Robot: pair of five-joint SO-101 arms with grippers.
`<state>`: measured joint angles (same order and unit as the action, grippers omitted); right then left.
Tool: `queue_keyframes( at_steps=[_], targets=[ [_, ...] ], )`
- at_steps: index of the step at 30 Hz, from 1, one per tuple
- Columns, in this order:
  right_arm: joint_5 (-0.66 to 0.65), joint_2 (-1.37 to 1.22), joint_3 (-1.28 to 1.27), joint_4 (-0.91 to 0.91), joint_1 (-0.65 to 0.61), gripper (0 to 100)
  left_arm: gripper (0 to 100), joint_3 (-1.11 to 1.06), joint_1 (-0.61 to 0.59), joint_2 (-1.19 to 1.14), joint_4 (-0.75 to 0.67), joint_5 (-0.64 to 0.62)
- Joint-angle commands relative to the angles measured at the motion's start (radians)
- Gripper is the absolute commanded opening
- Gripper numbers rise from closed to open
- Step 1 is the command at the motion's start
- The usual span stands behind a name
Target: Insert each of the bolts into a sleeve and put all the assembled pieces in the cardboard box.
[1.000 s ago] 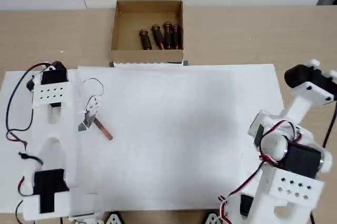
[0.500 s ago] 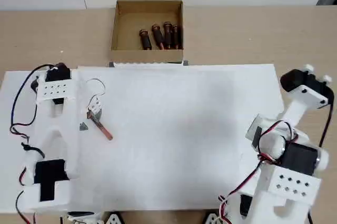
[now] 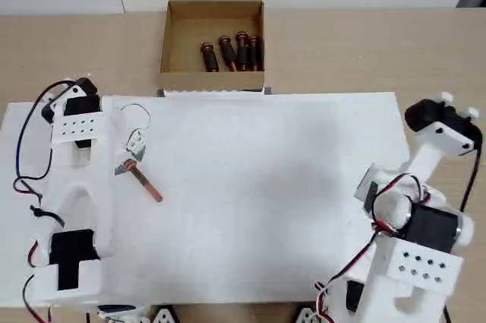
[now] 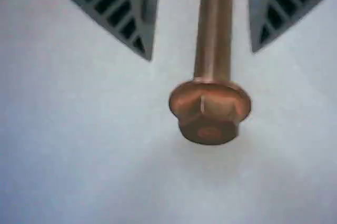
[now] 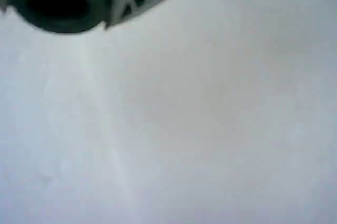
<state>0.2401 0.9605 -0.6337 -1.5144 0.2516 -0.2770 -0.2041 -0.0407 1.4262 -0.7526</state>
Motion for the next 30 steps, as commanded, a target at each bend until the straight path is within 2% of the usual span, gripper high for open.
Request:
queue_keyframes(
  at_steps=[1,8,17,30],
  targets=[
    [0.005,0.015,0.006,0.030,0.004,0.4,12,0.033,0.000,0.005,-0.014,0.005],
    [0.005,0.015,0.006,0.033,0.004,0.4,12,0.015,0.012,0.005,-0.018,0.005],
    [0.005,0.015,0.006,0.031,0.004,0.4,7,-0.061,0.046,0.005,-0.112,0.003],
    [0.005,0.015,0.006,0.030,0.004,0.4,8,-0.145,0.041,0.005,-0.115,0.003]
  ],
)
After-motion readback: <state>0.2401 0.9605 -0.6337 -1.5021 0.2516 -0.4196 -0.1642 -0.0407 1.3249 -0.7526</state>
